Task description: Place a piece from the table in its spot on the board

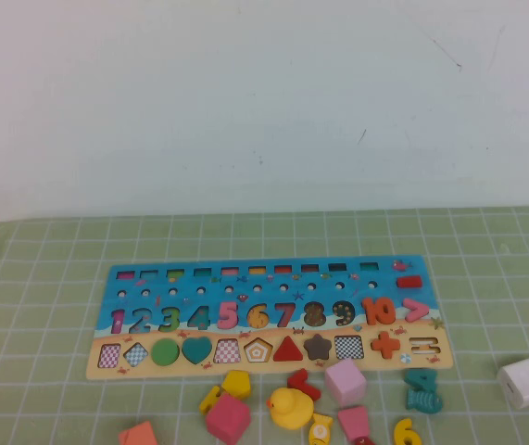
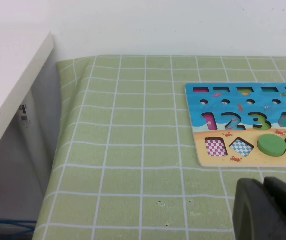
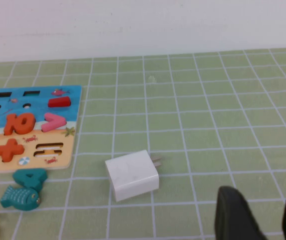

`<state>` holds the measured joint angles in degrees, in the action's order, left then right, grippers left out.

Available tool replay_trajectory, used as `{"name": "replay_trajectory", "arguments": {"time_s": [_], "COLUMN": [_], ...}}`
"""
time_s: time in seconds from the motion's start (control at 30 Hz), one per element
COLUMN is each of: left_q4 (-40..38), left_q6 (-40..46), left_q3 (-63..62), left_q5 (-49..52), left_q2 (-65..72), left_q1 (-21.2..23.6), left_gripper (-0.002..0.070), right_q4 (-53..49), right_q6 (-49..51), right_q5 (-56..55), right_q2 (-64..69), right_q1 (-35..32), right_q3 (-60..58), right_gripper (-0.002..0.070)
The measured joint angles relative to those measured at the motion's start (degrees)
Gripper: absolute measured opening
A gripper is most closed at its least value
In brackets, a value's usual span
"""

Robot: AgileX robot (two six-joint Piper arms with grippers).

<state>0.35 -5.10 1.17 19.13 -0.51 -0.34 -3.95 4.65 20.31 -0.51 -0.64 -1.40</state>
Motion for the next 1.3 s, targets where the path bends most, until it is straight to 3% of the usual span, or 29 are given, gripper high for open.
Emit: {"name": "replay_trajectory", "arguments": {"time_s": [1.0,1.13,1.3], "left_q4": [0.0,0.0,0.0], "left_q6": [0.0,0.0,0.0], "left_q3": [0.0,0.0,0.0], "left_q5": [0.0,0.0,0.0], "left_q2": [0.0,0.0,0.0], "left_q1": [0.0,0.0,0.0], "left_gripper": [-0.0001,-0.0001,-0.0001], "right_q4": [0.4,8.3,30.0], "right_q6": [0.1,3.5,17.3], "right_q5": [0.0,0.0,0.4], "right_q2": [0.0,0.0,0.0], "right_q1": [0.0,0.0,0.0], "right_q3": [0.0,0.0,-0.1], "right_gripper": [0.0218,0.0218,0.0218]}}
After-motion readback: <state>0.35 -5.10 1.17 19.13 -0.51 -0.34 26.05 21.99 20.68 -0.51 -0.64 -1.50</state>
